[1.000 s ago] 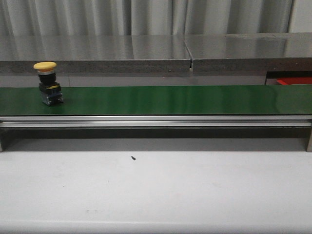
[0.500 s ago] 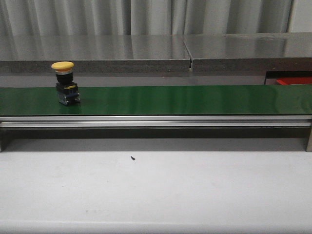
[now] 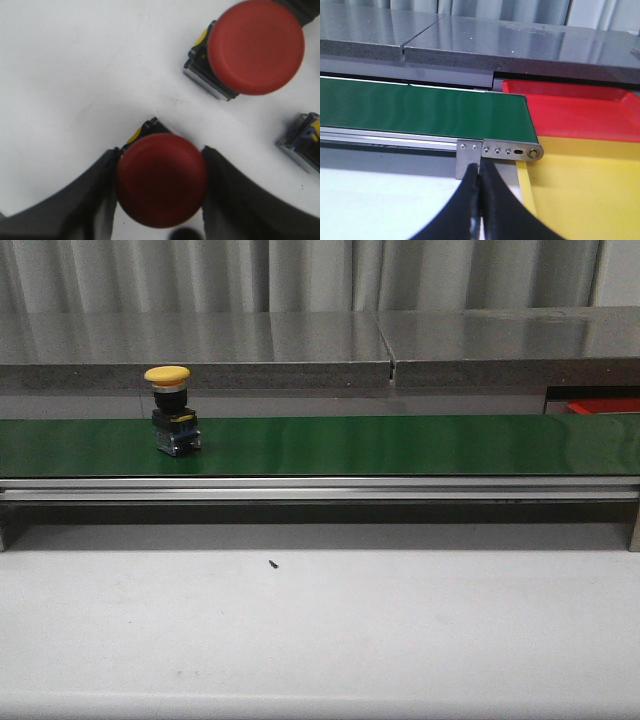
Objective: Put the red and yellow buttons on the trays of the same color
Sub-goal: 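Grasp the red button with the left gripper and set it on the belt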
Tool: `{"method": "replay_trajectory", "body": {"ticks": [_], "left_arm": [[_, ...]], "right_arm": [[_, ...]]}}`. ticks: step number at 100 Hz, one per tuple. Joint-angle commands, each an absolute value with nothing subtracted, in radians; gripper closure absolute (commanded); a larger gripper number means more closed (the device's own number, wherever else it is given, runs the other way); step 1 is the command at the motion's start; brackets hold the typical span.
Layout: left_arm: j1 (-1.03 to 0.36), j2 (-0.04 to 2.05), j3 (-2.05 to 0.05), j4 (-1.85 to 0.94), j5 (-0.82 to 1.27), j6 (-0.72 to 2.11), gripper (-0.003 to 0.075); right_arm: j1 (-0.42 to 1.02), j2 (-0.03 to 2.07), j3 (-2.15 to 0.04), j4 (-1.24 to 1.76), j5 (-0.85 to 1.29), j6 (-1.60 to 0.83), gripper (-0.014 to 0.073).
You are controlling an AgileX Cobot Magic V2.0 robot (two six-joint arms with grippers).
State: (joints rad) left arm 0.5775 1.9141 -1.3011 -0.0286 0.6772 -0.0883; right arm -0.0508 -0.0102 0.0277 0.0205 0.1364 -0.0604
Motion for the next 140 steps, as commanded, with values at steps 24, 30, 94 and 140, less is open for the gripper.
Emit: {"method": "replay_trajectory", "body": {"ticks": [24, 30, 94, 140], "left_arm": [[0.576, 1.761, -1.331, -0.06, 0.673, -0.098, 0.0739], [0.565, 1.717, -1.331, -0.074, 0.685, -0.098, 0.0739], [0.08, 1.665, -1.445, -0.11, 0.717, -0.07, 0.0738], [0.058, 1.763, -1.498, -0.133, 0.794, -0.02, 0.0234]], "right_arm": [[-0.053, -0.027, 0.027, 0.014, 0.051, -0.059, 0.0692], [-0.053, -0.027, 0.027, 0.014, 0.051, -0.059, 0.0692], [-0.053, -0.027, 0.027, 0.014, 0.051, -0.059, 0.0692], [-0.053, -0.027, 0.027, 0.014, 0.051, -0.059, 0.0692]]}}
